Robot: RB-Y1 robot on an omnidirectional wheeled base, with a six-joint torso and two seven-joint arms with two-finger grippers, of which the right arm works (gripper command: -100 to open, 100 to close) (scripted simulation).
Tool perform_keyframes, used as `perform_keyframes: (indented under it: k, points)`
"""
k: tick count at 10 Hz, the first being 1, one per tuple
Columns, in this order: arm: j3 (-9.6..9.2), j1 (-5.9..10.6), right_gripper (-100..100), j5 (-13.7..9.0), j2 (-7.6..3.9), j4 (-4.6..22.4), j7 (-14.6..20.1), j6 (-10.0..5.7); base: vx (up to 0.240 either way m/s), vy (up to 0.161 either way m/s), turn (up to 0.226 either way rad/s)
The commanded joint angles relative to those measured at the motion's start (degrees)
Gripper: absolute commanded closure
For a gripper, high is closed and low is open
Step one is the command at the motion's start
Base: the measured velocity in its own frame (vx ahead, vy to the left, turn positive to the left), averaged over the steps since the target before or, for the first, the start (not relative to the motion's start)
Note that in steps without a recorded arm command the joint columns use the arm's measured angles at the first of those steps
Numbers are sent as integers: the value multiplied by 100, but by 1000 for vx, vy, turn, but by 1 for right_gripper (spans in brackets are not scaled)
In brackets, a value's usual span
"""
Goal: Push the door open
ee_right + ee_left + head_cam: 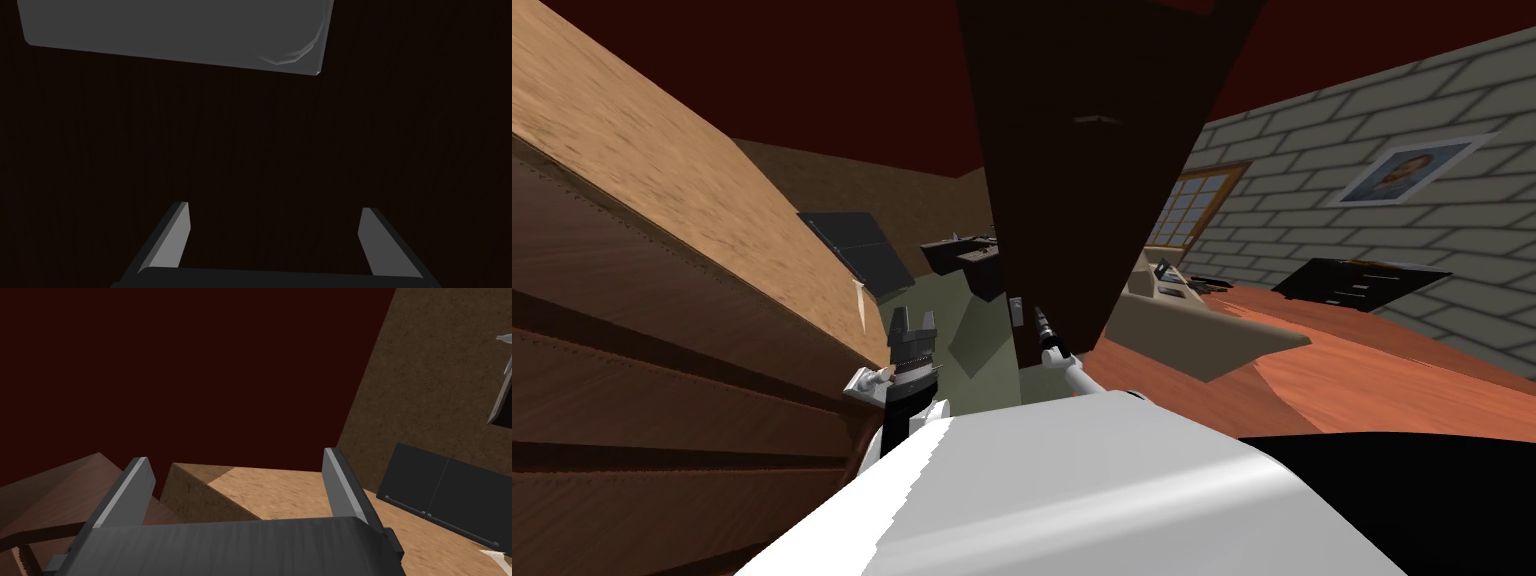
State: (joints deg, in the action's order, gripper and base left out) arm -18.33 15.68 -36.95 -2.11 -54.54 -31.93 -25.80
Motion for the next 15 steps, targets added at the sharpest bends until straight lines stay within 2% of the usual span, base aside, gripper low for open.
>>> perform_keyframes:
  k: [1, 6, 12, 13, 14, 15]
  points:
    - [-129, -56, -100, -251, 9, -80, -227, -42, -95, -19, 15]
    - [-492, -213, -100, -995, 146, -334, -872, -126, -99, -18, 15]
    - [-809, -350, -100, -1647, 438, -557, -1437, -199, -83, 23, 9]
    - [-803, -320, -100, -1585, 408, -487, -1351, -228, -31, 28, -2]
    - [-788, -304, -100, -1584, 276, -470, -1353, -234, 99, -29, 16]
    - [-775, -294, -100, -1578, 214, -460, -1344, -234, 142, -50, 25]
